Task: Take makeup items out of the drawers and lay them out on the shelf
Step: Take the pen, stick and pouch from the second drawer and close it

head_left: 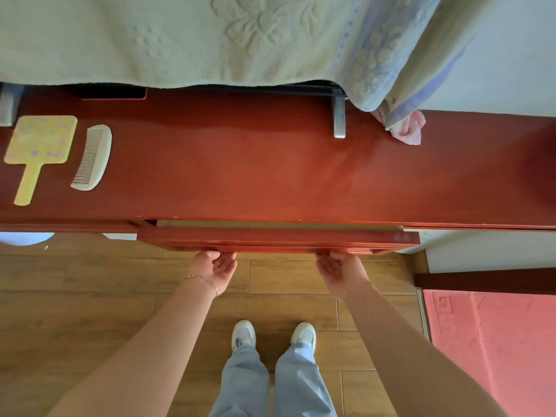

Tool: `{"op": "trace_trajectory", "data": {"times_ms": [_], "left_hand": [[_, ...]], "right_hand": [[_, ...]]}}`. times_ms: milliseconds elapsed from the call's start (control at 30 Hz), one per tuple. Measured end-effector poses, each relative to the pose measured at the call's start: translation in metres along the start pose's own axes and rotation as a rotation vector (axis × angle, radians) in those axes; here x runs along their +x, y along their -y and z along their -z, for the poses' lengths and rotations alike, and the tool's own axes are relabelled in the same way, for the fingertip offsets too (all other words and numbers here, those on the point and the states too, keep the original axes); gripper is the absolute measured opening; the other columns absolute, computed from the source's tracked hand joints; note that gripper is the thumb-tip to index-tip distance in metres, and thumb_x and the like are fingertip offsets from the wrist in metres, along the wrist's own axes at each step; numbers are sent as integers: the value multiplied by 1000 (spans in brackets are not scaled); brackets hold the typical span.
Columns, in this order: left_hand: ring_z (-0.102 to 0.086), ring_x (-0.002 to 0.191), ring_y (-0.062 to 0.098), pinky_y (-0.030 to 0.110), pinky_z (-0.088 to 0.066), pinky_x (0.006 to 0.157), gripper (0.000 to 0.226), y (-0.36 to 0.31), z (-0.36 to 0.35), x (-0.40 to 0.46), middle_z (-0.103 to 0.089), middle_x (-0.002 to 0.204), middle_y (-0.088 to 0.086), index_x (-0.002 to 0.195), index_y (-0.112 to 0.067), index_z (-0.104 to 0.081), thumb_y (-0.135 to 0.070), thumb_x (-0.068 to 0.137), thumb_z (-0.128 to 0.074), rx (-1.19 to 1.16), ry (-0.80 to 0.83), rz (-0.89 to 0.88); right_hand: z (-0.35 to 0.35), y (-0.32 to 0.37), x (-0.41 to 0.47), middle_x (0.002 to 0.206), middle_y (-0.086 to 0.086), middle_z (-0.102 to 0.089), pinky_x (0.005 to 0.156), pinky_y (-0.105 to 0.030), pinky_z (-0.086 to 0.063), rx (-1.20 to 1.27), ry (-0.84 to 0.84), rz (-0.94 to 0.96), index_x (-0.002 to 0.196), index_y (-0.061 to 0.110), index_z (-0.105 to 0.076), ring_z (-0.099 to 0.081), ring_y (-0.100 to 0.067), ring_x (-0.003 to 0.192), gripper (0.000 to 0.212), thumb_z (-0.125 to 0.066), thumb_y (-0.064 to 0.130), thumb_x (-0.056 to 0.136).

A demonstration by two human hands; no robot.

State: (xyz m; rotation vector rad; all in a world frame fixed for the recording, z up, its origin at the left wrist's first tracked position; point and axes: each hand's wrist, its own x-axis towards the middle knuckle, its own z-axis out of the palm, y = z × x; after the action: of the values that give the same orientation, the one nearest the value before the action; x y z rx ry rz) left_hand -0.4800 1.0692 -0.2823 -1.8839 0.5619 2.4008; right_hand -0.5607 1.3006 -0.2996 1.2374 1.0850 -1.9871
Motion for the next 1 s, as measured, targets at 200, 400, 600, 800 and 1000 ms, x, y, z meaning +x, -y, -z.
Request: {"op": "trace_trajectory", "data": {"times_ms": [200, 400, 600, 800, 1000], "left_hand": [[-47, 129, 28, 37, -38, 104, 25, 11, 19, -8, -46, 140, 16, 114, -1, -42, 0, 96, -24, -1, -6, 8], [-46, 130, 28, 37, -36, 106, 24, 24, 36, -16, -44, 141, 16, 114, 0, -40, 0, 97, -24, -9, -44, 23], [-44, 131, 28, 37, -35, 109, 43, 34, 50, -24, -41, 144, 16, 139, 2, -33, -1, 97, -24, -15, -73, 35], [-43, 132, 28, 37, -34, 110, 44, 45, 65, -30, -40, 144, 16, 140, 2, -31, -3, 98, -23, -23, -115, 34], [-42, 132, 30, 38, -34, 111, 36, 54, 77, -39, -43, 141, 18, 126, 4, -42, -2, 98, -22, 31, -145, 32]], "right_hand": [[19, -11, -8, 86, -15, -60, 98, -35, -41, -27, 2, -20, 88, 3, -53, -59, -22, 81, 20, -35, -2, 93], [38, -24, -16, 89, -16, -62, 87, -33, -47, -15, -9, -41, 88, 1, -55, -60, -23, 83, 20, -35, -2, 91], [52, -36, -26, 87, -15, -61, 75, -30, -49, -22, -25, -57, 87, 4, -57, -60, -22, 81, 21, -36, -2, 91], [65, -45, -39, 81, -14, -60, 77, -31, -47, -22, -46, -78, 81, 2, -57, -59, -23, 81, 22, -37, -4, 90], [77, -54, -49, 83, -14, -59, 77, -31, -47, -60, -57, -73, 82, 3, -57, -58, -23, 79, 22, -38, -3, 90]]}}
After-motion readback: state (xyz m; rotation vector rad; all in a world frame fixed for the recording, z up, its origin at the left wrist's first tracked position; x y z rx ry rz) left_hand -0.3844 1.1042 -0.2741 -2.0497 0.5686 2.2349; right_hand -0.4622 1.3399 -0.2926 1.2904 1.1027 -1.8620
